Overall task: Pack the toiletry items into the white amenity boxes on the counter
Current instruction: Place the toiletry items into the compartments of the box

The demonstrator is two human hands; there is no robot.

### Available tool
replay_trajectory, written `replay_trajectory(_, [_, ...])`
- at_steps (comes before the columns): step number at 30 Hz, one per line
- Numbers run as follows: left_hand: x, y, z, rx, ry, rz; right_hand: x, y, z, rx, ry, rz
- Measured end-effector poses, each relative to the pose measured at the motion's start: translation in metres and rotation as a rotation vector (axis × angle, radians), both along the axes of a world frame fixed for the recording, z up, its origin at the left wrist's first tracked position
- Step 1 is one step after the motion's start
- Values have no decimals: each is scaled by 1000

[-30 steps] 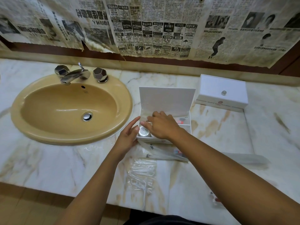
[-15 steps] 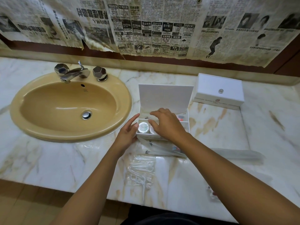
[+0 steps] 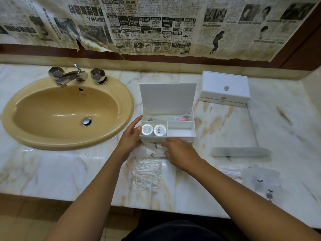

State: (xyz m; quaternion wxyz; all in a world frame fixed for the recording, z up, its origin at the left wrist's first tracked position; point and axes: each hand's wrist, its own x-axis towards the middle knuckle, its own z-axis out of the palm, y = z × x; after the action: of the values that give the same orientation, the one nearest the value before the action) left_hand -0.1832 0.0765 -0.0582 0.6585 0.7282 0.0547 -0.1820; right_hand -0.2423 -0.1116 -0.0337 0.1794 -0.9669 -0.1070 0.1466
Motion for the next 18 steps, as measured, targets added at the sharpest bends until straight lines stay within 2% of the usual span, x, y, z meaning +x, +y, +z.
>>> replay_trajectory(7, [-2, -2, 2, 18, 3, -7, -3, -1, -14, -117, -62, 26])
replay_trajectory(18, [0, -1, 0, 10, 29, -5, -1, -1, -4, -9, -118, -31])
